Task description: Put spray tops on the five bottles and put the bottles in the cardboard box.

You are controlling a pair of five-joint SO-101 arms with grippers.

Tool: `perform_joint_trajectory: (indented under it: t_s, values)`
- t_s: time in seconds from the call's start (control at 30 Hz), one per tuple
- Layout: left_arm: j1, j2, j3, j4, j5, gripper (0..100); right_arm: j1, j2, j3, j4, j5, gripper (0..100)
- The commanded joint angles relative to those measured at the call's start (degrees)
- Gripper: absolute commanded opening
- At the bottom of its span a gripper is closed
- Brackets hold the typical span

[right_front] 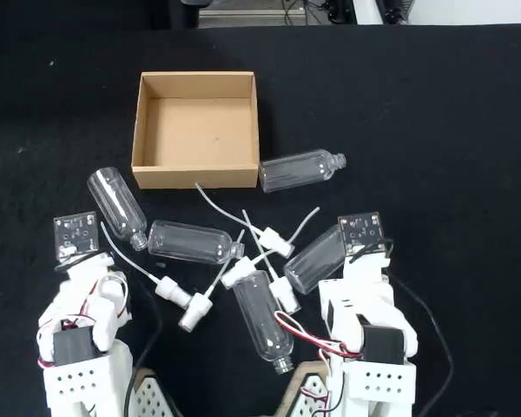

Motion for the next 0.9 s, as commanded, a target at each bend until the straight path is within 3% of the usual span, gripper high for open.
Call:
perform_joint_trajectory:
  t_s: [0.0,0.1,0.2,0.33,0.53,0.7,0.87]
  values:
    - [-12.5,-0.5,-2.9,-13.3,-12.0,3,0.8,-2.9,-0.2,0.3,-0.4,1.4]
    - [-20.2,-0.5,-4.1,-24.3,-22.4,3,0.8,-2.9,-0.2,0.3,-0.4,1.4]
    - [-21.4,-0.5,-3.9,-29.5,-28.1,3,0.9,-2.9,-0.2,0.3,-0.4,1.4]
    - [-20.7,-0.5,-5.9,-29.7,-32.0,6,0.7,-2.9,-0.2,0.3,-0.4,1.4]
    - [-19.4,-0.4,-11.4,-29.5,-32.0,27,0.5,-2.9,-0.2,0.1,-0.5,1.4]
    - [-15.3,-0.2,-14.7,-29.3,-32.2,24,0.5,-2.9,-0.2,0.2,-0.5,1.5]
    - [-12.1,7.0,-23.1,-21.6,-32.4,24,1.0,-3.4,-1.7,-5.5,-0.1,1.5]
